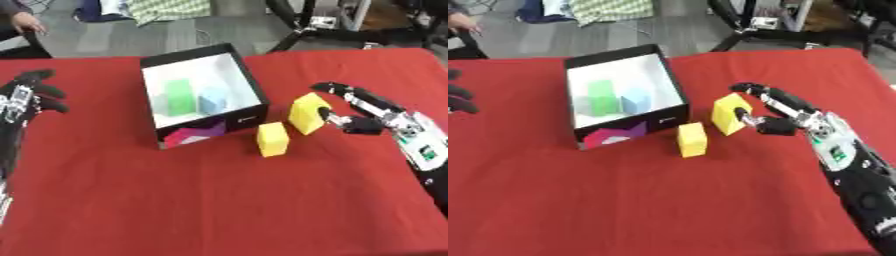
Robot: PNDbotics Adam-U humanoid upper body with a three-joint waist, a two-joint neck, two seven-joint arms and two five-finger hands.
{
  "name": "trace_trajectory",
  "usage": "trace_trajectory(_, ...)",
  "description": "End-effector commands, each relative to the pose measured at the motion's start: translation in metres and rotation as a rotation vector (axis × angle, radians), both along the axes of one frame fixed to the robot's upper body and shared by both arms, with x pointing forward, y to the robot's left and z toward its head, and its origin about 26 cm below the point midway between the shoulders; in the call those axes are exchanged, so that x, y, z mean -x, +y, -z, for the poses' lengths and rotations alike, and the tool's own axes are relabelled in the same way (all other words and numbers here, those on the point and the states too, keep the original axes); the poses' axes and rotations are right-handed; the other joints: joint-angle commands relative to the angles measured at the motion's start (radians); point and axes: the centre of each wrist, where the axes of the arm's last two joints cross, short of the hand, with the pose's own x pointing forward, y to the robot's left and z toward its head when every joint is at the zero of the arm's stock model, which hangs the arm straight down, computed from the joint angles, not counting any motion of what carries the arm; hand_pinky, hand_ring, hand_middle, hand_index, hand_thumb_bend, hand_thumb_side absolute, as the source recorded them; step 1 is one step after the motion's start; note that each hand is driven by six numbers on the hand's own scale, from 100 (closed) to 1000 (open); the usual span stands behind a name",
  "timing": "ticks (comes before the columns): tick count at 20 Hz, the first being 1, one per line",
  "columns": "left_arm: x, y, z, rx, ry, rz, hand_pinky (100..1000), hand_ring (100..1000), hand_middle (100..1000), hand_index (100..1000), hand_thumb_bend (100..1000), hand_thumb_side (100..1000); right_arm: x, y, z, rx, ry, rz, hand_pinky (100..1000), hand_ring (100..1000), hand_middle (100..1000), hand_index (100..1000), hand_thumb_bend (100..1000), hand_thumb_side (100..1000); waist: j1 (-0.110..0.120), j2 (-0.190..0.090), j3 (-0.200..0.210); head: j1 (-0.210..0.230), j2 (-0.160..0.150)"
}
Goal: Pick up objects on the table and place them in the box.
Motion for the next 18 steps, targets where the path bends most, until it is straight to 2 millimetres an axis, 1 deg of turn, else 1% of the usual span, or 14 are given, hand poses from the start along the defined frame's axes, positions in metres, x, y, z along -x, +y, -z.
trace_trajectory(1,0.000,0.002,-0.005,-0.010,-0.017,0.000,773,533,562,844,152,923,-0.006,0.001,-0.010,0.009,-0.042,0.006,1000,1000,959,989,100,854,0.012,0.007,0.002,-0.005,-0.002)
trace_trajectory(9,0.000,0.000,-0.002,-0.005,-0.009,0.003,773,533,561,844,149,927,-0.011,0.013,-0.004,0.006,-0.055,0.028,1000,1000,959,989,100,861,0.016,0.009,0.006,-0.009,-0.002)
trace_trajectory(14,0.000,-0.002,-0.001,0.000,-0.004,0.009,773,533,561,844,149,929,-0.014,0.017,-0.003,0.004,-0.066,0.047,1000,1000,958,989,100,859,0.016,0.009,0.007,-0.009,-0.002)
trace_trajectory(16,0.000,-0.002,0.000,0.002,-0.002,0.010,773,533,561,844,149,930,-0.015,0.018,-0.003,0.006,-0.068,0.054,1000,1000,955,989,100,881,0.016,0.009,0.008,-0.009,-0.002)
trace_trajectory(18,0.000,-0.002,0.000,0.003,-0.001,0.010,773,533,561,844,148,930,-0.016,0.019,-0.003,0.008,-0.070,0.061,1000,1000,952,990,100,866,0.016,0.009,0.009,-0.009,-0.002)
